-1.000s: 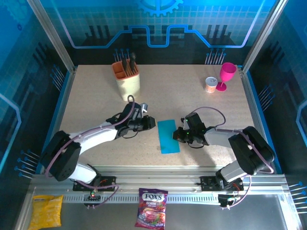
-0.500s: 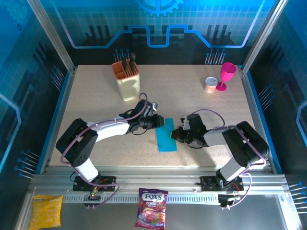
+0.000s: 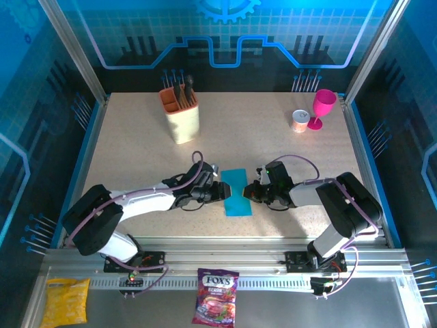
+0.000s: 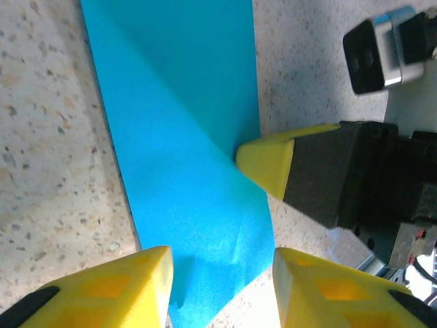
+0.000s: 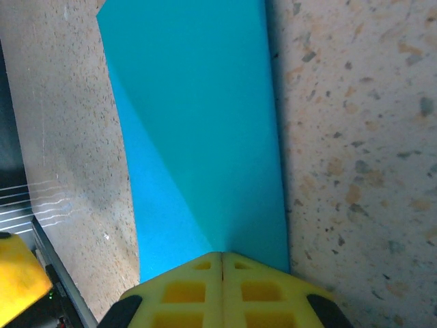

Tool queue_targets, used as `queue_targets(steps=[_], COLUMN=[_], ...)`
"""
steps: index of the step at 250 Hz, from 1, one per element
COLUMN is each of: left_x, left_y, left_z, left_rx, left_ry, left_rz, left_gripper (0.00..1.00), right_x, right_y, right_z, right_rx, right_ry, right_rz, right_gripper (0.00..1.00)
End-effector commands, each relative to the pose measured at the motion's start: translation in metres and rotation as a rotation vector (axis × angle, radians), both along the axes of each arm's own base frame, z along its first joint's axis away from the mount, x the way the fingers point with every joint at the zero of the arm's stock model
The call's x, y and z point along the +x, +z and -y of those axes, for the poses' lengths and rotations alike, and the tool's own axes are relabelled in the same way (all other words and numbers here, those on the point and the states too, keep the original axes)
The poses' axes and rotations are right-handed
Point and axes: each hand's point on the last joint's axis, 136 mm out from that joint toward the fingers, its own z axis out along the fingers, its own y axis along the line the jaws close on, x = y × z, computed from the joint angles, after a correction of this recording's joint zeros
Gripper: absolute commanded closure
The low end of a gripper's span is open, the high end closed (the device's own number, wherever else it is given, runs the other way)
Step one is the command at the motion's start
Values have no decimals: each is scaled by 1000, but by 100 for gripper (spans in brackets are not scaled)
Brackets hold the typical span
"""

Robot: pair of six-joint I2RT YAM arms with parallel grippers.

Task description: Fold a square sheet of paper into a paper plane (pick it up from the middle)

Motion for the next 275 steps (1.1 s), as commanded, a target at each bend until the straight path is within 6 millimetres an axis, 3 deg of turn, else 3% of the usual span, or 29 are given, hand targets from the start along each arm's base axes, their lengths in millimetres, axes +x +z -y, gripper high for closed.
queue_targets(steps=[1, 102, 225, 275], left_x=[-13, -27, -31, -26], left_y=[-9, -33, -47, -44], left_z=[-3, 0, 8, 16], left_rx=[21, 74, 80, 64], left_ry=[27, 38, 48, 39], left_rz=[-45, -97, -133, -118], left_gripper=[52, 50, 50, 50], right_x=[-25, -27, -29, -30], right_y=[-39, -41, -47, -49], right_z=[16, 15, 14, 14], right_rx=[-93, -88, -85, -83], right_ry=[-18, -12, -6, -5], right_rz=[-115, -123, -137, -141], right_gripper=[100, 100, 100, 100])
